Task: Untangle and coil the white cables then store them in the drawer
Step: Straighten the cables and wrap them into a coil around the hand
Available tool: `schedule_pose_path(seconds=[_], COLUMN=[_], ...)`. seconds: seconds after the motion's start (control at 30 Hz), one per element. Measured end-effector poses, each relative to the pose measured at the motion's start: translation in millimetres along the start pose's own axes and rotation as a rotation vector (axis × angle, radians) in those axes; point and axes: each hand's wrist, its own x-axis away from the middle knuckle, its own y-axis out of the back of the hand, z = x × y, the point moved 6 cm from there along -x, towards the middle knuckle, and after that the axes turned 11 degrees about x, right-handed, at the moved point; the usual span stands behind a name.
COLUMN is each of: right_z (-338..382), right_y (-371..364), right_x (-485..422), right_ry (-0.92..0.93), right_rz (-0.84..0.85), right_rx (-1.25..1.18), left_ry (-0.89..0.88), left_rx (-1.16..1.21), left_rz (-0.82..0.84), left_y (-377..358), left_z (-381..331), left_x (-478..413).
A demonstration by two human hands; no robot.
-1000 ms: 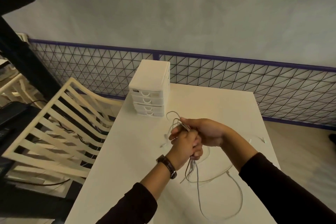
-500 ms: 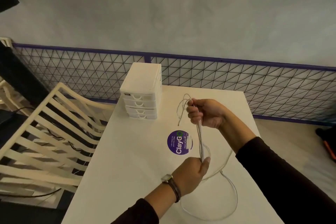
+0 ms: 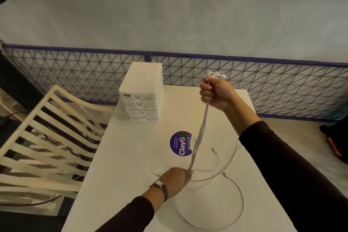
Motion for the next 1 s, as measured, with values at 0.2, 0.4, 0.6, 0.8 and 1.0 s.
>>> schedule_pose_path(seconds=[0.2,0.4,0.6,0.8,1.0], right_z=[-6,-27,-47,-41,-13], right_y=[-13,-18,-32,-51,-47], right_x=[25,52,71,84,93], right_ry=[-0.036,-0.109,-0.269,-0.318,-0.282], right_rz=[0.098,0.314,0.559,0.747,0.801], right_rx=[0.281,0.535,0.839,1.073,1.090], left_ry=[0.105,0.149,-0.158,-0.068,-0.003], left_rx=[-0.199,0.006,0.175,-0.317,-0.254], left_rz=[0.161,-0.212,-0.065,0.482,0.758], left_y=[26,202,278,211,173], left_z=[25,-7,-131,-153,-118], left_x=[-15,-1,27,9,3])
